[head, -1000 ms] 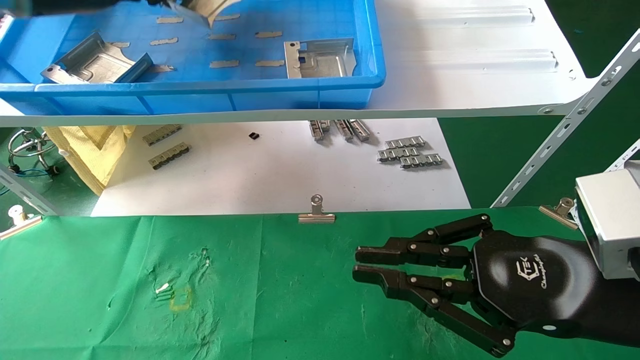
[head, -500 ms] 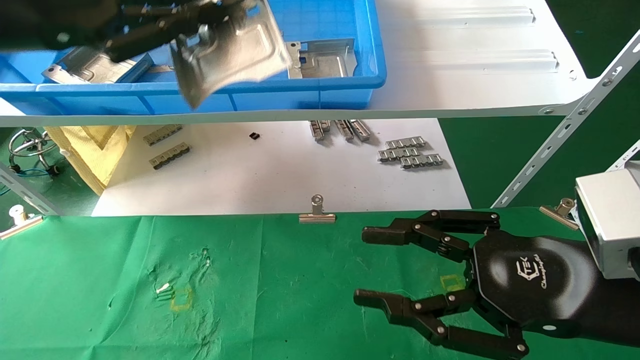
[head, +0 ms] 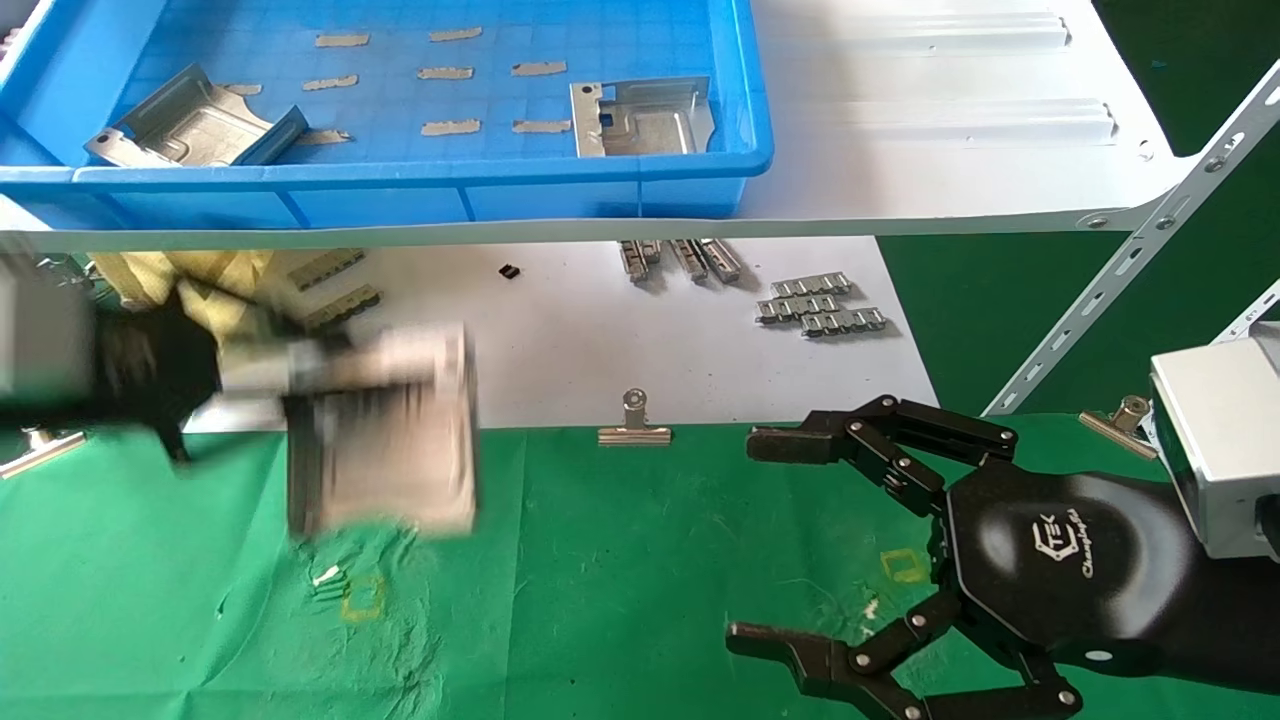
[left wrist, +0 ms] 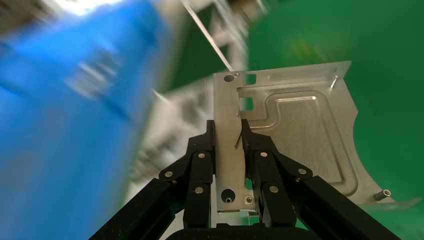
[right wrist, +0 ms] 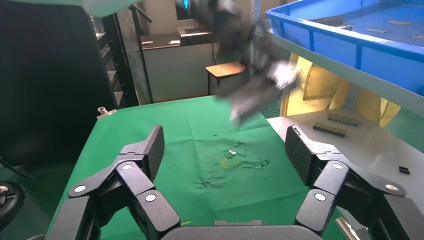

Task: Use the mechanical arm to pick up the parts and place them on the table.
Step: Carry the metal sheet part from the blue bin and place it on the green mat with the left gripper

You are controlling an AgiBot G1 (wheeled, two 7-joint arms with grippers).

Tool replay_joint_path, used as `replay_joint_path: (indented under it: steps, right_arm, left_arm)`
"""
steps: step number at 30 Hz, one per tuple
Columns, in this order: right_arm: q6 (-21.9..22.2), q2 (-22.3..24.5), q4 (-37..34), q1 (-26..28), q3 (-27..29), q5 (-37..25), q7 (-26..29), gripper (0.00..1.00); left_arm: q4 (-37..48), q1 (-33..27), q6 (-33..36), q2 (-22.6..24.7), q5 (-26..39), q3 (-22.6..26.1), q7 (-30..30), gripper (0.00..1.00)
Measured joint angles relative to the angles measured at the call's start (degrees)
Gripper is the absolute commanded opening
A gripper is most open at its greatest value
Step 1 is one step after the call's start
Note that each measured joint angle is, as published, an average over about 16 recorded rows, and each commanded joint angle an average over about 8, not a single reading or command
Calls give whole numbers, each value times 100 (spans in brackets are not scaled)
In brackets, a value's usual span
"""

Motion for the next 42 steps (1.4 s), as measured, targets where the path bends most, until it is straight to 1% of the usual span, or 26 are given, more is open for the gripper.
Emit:
replay_joint_path:
  steps: [4,8,9,10,11,16,17,18,19,25,31,36,42]
  right_arm:
    - [0,0,0,0,0,0,0,100]
    - [0,0,0,0,-1,0,0,100]
    - [0,0,0,0,-1,0,0,100]
    - [0,0,0,0,-1,0,0,100]
    - [0,0,0,0,-1,1,0,100]
    - [0,0,0,0,-1,1,-1,100]
    - [0,0,0,0,-1,1,-1,100]
    - [0,0,0,0,-1,1,-1,100]
    - [1,1,0,0,-1,1,-1,100]
    - [1,1,0,0,-2,1,-1,100]
    - [1,1,0,1,-2,1,-1,100]
    - [1,1,0,1,-3,2,-1,100]
    - [1,1,0,1,-3,2,-2,100]
  left_arm:
    - [175,274,-61,-25,281,376,494,0]
    - [554,407,-86,92,579,646,984,1]
    - [658,428,-87,130,633,697,1091,2]
    - [762,445,-88,169,678,742,1194,7]
    - [868,456,-89,209,715,782,1291,18]
    - [1380,458,-107,396,789,902,1671,80]
    - [1478,447,-115,428,790,914,1735,91]
    - [1572,436,-127,459,788,924,1794,99]
    - [1664,423,-142,488,785,931,1852,100]
    - [2172,330,-192,644,742,941,2132,100]
    - [2513,245,-133,719,590,875,2179,100]
    - [2547,292,-5,677,298,787,1898,100]
    - [2345,568,102,527,-252,672,1160,100]
